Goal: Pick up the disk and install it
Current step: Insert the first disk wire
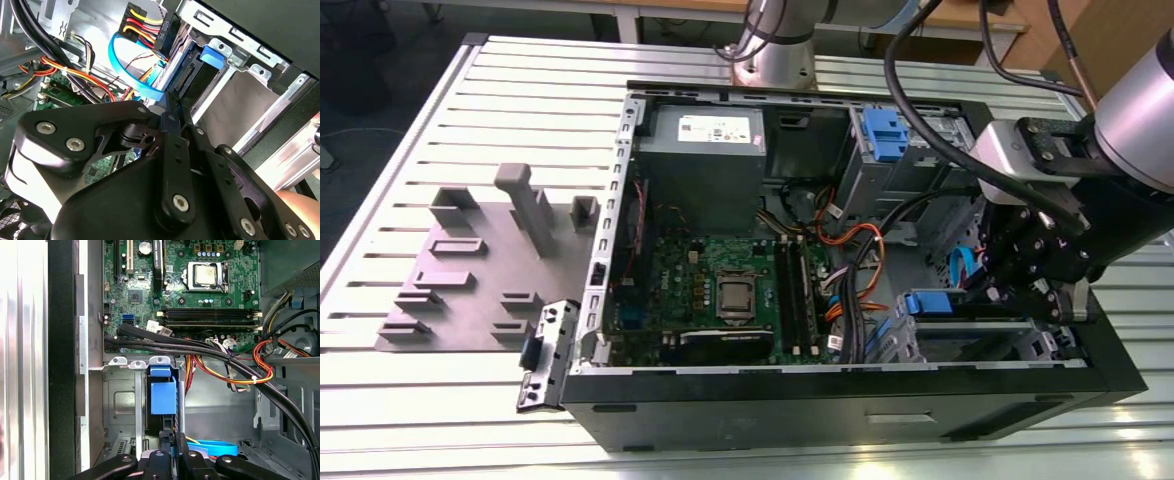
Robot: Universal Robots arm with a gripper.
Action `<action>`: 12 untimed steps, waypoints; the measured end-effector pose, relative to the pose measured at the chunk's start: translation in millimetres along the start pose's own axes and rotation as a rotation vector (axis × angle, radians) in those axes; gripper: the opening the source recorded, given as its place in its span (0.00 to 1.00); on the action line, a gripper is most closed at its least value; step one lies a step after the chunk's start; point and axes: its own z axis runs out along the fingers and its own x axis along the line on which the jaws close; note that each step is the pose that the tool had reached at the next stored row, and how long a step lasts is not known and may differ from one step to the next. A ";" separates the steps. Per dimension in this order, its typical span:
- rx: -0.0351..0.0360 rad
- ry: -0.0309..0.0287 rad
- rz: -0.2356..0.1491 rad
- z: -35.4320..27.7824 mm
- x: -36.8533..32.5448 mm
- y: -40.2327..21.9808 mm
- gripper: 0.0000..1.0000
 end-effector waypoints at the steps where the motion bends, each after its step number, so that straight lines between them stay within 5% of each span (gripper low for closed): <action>1: 0.0000 -0.0002 0.000 0.1 0.0 0.0 0.16; 6: 0.0000 -0.0002 0.000 0.1 0.0 0.0 0.29; 12: 0.0000 0.0000 0.000 -7.0 -0.4 0.2 0.29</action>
